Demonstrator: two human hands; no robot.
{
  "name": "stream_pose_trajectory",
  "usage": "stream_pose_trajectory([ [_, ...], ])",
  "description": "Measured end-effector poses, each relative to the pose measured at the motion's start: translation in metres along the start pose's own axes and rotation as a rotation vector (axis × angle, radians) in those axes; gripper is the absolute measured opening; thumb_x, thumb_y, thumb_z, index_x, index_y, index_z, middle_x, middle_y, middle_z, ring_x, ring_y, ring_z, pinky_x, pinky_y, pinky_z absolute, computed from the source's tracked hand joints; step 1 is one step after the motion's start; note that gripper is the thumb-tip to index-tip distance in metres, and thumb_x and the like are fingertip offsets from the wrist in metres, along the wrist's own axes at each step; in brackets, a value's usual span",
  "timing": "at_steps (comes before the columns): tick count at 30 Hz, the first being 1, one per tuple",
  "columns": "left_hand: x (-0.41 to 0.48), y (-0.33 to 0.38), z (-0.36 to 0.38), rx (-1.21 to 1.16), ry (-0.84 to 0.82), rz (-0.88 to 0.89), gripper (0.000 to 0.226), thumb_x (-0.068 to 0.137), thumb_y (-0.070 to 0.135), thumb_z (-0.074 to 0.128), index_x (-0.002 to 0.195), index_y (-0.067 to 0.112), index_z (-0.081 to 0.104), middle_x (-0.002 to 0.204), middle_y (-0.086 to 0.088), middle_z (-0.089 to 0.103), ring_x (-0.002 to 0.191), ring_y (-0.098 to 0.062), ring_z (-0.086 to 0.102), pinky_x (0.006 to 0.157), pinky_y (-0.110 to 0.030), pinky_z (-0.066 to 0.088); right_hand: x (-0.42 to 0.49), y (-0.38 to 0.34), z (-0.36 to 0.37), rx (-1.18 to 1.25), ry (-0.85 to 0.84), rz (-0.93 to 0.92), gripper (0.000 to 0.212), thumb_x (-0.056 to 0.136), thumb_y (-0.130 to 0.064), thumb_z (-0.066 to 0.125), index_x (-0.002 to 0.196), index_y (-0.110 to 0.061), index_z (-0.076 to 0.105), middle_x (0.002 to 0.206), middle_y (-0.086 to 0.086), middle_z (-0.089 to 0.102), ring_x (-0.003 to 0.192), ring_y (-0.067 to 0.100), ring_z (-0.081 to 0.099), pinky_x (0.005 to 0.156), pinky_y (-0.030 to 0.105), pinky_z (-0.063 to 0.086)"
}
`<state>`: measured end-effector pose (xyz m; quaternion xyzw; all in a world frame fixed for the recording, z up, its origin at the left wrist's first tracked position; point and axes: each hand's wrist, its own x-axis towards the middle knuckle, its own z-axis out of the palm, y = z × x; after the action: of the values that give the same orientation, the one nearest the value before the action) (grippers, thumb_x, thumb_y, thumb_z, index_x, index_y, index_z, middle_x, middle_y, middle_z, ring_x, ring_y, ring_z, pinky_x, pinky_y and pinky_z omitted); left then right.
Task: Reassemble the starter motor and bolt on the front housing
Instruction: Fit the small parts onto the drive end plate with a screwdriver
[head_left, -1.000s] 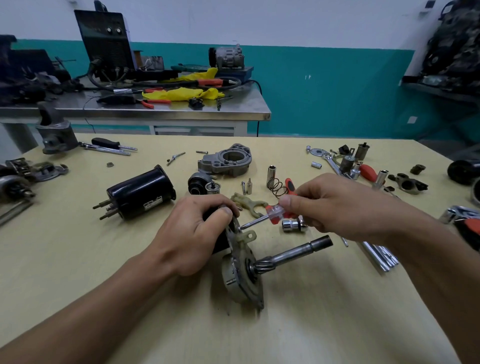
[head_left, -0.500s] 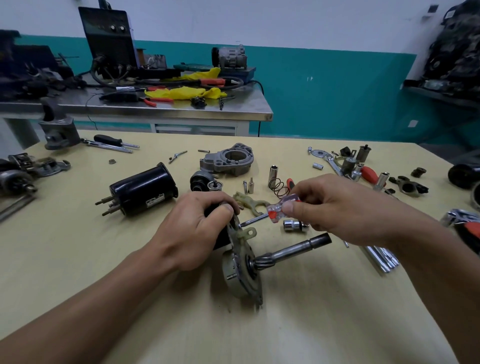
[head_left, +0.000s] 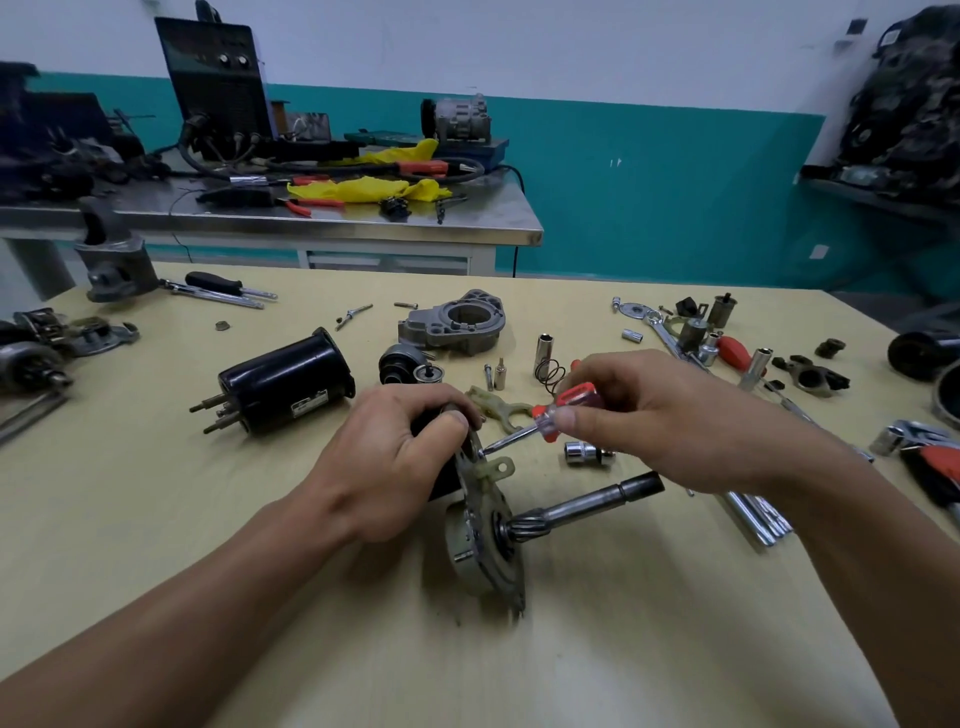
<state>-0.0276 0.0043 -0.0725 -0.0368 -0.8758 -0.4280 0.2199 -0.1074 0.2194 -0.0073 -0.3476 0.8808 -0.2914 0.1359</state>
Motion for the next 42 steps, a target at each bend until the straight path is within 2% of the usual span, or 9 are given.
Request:
stream_pose_trajectory([
  [3,0.000,-0.001,0.000,0.005,0.008,-0.004,0.030,0.078,0.038,0.044,0.079,0.027,0.071,0.071,0.014,0.065,0.073,-0.002,0.059,0.061,-0.013,0.042,0.000,-0.001,0.001,-0.085,-0.007,-0.019,0.030,0.086,-0.058,0.053,0.092,-0.032,0.066,0.078,0.001,0.063,0.062,0.004,0.051,0.055,0.024,0.042],
  [8,-0.002,0.002,0.001,0.012,0.026,0.032,0.036,0.076,0.045,0.040,0.081,0.027,0.071,0.066,0.019,0.062,0.063,-0.004,0.056,0.056,-0.019,0.042,-0.002,-0.007,0.001,-0.013,-0.052,0.035,0.045,0.074,-0.066,0.047,0.088,-0.029,0.069,0.073,0.001,0.054,0.064,0.010,0.047,0.061,0.033,0.040],
  [15,-0.004,0.005,0.001,0.053,0.057,0.064,0.040,0.077,0.044,0.041,0.085,0.022,0.073,0.064,0.015,0.062,0.059,-0.009,0.057,0.054,-0.030,0.045,0.001,-0.004,0.003,0.165,-0.028,0.123,0.033,0.090,-0.047,0.060,0.088,-0.017,0.073,0.069,0.002,0.051,0.065,0.015,0.042,0.062,0.035,0.034],
  [22,0.000,0.006,0.000,0.074,0.025,0.048,0.037,0.077,0.047,0.040,0.084,0.029,0.071,0.071,0.021,0.064,0.066,-0.006,0.058,0.054,-0.018,0.040,0.003,0.004,-0.003,0.302,-0.064,0.164,0.026,0.084,-0.046,0.065,0.078,-0.023,0.077,0.058,-0.005,0.052,0.047,0.004,0.041,0.047,0.022,0.033],
  [28,0.003,-0.005,-0.005,0.079,-0.016,0.007,0.038,0.075,0.051,0.040,0.080,0.030,0.071,0.084,0.022,0.068,0.085,-0.004,0.063,0.064,-0.013,0.043,0.005,0.063,-0.035,0.273,0.234,0.231,0.029,0.088,-0.045,0.065,0.083,-0.018,0.074,0.059,-0.003,0.054,0.051,0.011,0.044,0.051,0.028,0.035],
  [31,0.005,-0.008,-0.005,0.082,-0.014,-0.029,0.042,0.074,0.054,0.038,0.080,0.029,0.072,0.091,0.028,0.067,0.092,0.002,0.061,0.068,-0.015,0.042,0.015,0.081,-0.023,0.019,0.363,0.229,0.029,0.090,-0.051,0.063,0.084,-0.024,0.071,0.068,-0.005,0.062,0.058,0.014,0.052,0.055,0.028,0.038],
  [34,0.005,-0.010,-0.005,0.091,-0.008,-0.034,0.044,0.073,0.055,0.038,0.079,0.029,0.072,0.090,0.026,0.067,0.092,0.001,0.061,0.068,-0.020,0.043,0.022,0.086,-0.017,-0.118,0.511,0.196,0.023,0.090,-0.049,0.064,0.080,-0.028,0.066,0.073,-0.009,0.062,0.065,0.008,0.054,0.053,0.027,0.035],
  [38,0.004,-0.011,-0.009,0.097,-0.063,-0.033,0.033,0.079,0.045,0.042,0.080,0.029,0.071,0.087,0.022,0.068,0.091,-0.002,0.062,0.069,-0.012,0.042,0.026,0.093,-0.009,-0.198,0.563,0.224,0.022,0.088,-0.041,0.067,0.086,-0.019,0.068,0.075,-0.011,0.061,0.072,0.005,0.054,0.059,0.027,0.045],
  [42,0.004,-0.014,-0.012,0.091,-0.086,-0.060,0.032,0.083,0.040,0.042,0.086,0.028,0.071,0.086,0.017,0.069,0.091,-0.004,0.062,0.078,-0.027,0.048,0.029,0.087,-0.003,-0.260,0.587,0.289,0.018,0.084,-0.039,0.068,0.087,-0.021,0.069,0.078,-0.008,0.063,0.071,0.005,0.048,0.063,0.034,0.048],
])
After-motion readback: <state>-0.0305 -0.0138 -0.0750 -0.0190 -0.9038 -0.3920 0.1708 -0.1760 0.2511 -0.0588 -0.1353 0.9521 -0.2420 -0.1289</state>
